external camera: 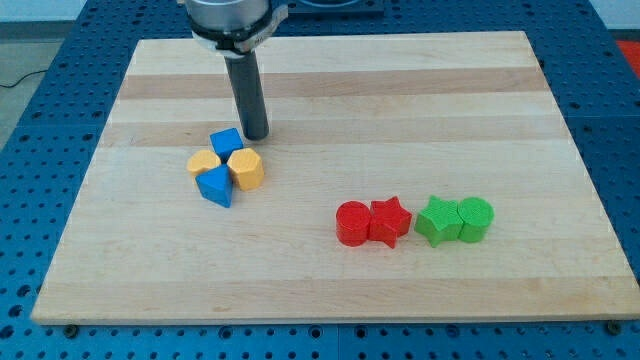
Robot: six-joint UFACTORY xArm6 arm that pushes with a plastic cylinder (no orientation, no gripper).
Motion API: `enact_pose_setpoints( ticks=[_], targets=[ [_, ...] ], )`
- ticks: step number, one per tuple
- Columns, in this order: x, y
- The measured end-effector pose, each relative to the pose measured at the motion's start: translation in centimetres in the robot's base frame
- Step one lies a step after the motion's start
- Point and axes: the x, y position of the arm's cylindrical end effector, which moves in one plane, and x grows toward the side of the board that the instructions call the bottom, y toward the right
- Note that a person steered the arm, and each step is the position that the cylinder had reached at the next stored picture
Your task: Push the blue cube along with the yellow hexagon towards the bottom
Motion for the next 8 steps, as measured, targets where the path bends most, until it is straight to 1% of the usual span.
enact_pose_setpoints(
  ticks=[1,2,4,6,8],
  targets=[
    [-1.1,-2.4],
    [-0.2,-3.7],
    [3.5,-2.7],
    [5.2,-1.4],
    [8.6,-1.4]
  ],
)
